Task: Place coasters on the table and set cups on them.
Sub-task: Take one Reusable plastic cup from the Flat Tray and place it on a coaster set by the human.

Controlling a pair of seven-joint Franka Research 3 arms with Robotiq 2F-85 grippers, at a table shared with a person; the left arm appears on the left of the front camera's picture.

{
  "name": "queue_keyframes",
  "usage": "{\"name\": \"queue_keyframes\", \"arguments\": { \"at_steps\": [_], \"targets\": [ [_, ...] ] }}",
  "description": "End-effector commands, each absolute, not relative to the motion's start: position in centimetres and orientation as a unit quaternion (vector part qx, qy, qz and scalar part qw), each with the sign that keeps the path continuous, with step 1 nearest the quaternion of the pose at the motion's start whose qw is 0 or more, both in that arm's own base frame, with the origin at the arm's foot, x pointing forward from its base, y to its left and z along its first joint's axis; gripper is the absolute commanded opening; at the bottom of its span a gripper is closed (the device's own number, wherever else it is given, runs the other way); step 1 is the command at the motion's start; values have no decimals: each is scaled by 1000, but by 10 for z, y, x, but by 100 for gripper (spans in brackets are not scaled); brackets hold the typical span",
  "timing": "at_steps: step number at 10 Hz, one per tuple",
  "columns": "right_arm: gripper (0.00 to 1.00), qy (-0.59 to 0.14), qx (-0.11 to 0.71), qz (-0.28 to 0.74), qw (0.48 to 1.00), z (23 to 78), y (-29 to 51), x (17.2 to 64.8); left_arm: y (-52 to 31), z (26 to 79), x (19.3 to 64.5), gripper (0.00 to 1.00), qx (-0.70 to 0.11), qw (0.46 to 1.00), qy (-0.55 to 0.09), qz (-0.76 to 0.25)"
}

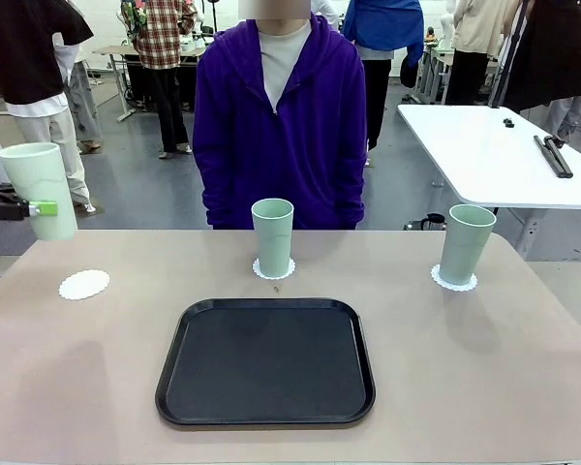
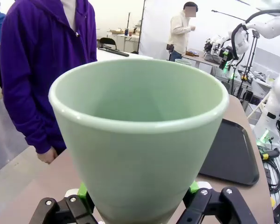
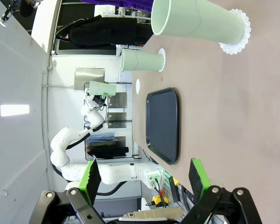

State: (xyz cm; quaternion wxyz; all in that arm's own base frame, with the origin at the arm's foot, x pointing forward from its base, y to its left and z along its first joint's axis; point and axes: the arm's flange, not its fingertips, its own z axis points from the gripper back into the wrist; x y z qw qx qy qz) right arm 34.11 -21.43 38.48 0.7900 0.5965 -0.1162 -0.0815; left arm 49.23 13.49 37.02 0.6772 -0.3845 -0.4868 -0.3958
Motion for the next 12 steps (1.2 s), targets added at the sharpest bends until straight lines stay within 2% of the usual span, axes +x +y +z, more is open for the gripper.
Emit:
{"name": "queue_keyframes", "arguments": {
  "at_steps": [1, 4, 8, 12],
  "targets": [
    [100, -119, 599, -78, 788, 385, -214, 340, 143, 356, 503, 85, -399, 644, -504, -414],
    [100, -119, 599, -78, 788, 385, -214, 340, 137, 316, 506, 85, -369, 634, -498, -463],
    [100, -119, 599, -78, 788, 385, -214, 340, 137, 284, 509, 85, -396, 627, -475, -473],
    [100, -119, 599, -78, 788, 385, -214, 340, 136, 266, 509, 85, -411, 645, -449, -462]
  ]
}}
